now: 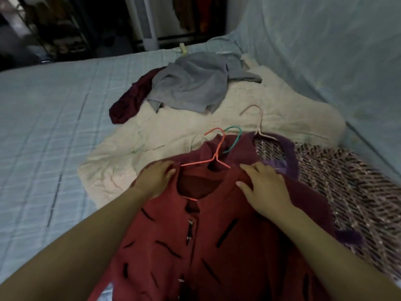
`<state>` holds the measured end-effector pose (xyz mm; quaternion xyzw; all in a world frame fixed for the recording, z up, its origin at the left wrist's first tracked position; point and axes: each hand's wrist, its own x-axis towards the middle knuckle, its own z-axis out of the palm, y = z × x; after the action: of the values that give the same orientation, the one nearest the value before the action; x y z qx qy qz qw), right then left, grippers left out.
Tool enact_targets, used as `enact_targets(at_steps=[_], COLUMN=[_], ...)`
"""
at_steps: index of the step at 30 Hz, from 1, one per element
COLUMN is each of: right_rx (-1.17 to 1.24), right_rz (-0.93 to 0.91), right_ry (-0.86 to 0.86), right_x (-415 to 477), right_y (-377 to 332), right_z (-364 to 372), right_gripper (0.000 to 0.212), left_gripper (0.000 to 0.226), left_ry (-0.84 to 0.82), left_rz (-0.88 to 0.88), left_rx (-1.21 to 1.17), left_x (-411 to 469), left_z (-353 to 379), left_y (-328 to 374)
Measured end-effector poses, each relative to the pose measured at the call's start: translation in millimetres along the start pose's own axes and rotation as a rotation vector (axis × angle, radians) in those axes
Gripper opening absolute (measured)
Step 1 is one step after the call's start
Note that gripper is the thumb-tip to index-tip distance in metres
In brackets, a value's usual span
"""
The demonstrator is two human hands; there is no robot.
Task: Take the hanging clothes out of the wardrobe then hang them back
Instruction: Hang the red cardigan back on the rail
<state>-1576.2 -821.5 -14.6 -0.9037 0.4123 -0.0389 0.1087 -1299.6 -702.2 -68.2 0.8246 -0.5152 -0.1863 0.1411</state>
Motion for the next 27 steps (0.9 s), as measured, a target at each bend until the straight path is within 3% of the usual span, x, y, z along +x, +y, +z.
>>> enact_targets(at_steps=[4,10,14,27], right_rx=[0.151,0.346,0.359,0.484], right_rz=[-0.097,-0.236,-0.33,-0.772], right_ry=[-0.078,-0.047,-0.048,-0.135], right_x=[5.4,-11.9,-36.4,-152.9], right_y=[-6.1,-36.1,-64.6,-258.3], right_z=[-1.1,3.3,5.7,31.6], right_gripper=[0.043,0.036,0.03,0.03], left_gripper=[0.058,0.044,0.012,0.015], left_ry=[0.151,0.381,0.494,0.795], left_rz=[-0.039,-0.197,-0.319,-0.705], left_rx=[-0.052,-0.302,-0.417,-0.506], left_x=[-28.7,-121.5,-196.1,-452.6], left_z=[1.6,-9.8,-6.4,-26.6], left_y=[9.7,15.7,17.7,-53.6])
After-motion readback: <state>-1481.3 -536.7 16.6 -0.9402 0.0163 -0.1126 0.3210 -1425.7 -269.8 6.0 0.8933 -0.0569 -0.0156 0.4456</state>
